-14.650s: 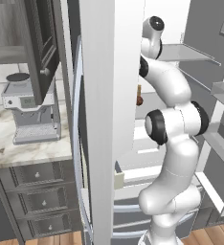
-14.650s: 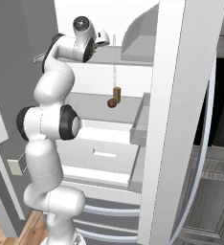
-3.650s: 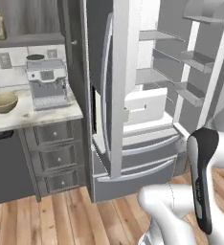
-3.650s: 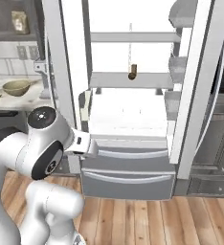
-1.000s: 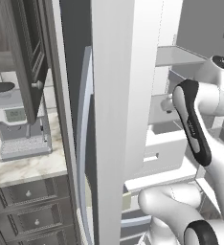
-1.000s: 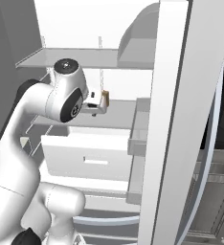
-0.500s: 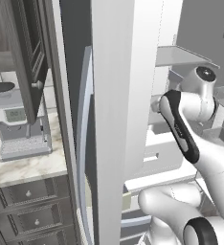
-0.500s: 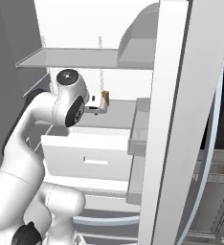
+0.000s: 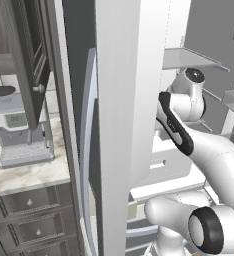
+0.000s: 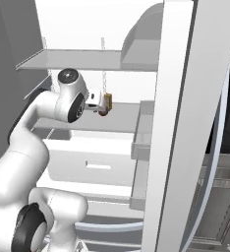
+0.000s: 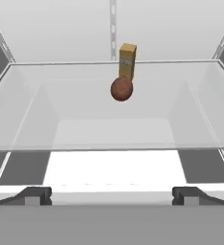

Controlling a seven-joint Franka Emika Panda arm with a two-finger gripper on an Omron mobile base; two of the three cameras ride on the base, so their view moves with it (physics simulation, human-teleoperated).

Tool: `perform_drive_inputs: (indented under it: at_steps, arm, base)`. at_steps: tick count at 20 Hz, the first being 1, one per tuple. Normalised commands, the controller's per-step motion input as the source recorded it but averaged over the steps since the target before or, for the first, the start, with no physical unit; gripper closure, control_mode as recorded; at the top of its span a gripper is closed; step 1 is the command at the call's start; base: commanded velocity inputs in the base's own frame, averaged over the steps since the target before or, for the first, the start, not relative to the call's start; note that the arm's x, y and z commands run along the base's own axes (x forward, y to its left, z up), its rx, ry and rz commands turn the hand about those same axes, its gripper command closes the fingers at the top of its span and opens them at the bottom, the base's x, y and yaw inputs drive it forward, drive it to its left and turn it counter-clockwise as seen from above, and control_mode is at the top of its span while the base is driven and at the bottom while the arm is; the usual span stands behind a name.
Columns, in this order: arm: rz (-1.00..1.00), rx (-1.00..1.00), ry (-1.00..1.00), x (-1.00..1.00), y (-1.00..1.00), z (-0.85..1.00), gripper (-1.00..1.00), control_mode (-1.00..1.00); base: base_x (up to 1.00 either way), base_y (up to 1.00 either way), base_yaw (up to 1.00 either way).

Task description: Pick the egg and butter from the fridge and place them by the bowl for mixing.

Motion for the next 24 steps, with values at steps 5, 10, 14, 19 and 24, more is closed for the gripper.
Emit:
perform_drive_inputs:
  at_steps: [5, 10, 14, 19, 24]
  arm:
    - [0.0, 0.03, 0.0, 0.33, 0.05, -0.25, -1.0, -1.0]
    - [0.0, 0.0, 0.0, 0.39, 0.06, -0.3, -1.0, -1.0]
    - [0.0, 0.0, 0.0, 0.59, 0.02, -0.3, -1.0, -1.0]
    - [0.0, 0.0, 0.0, 0.7, 0.0, -0.16, -1.0, -1.0]
    - [0.0, 0.0, 0.0, 0.79, 0.0, -0.15, -1.0, -1.0]
  base:
    - [0.0, 0.0, 0.0]
    - [0.0, 0.0, 0.0]
    - [0.0, 0.0, 0.0]
    - [0.0, 0.0, 0.0]
    - [0.0, 0.0, 0.0]
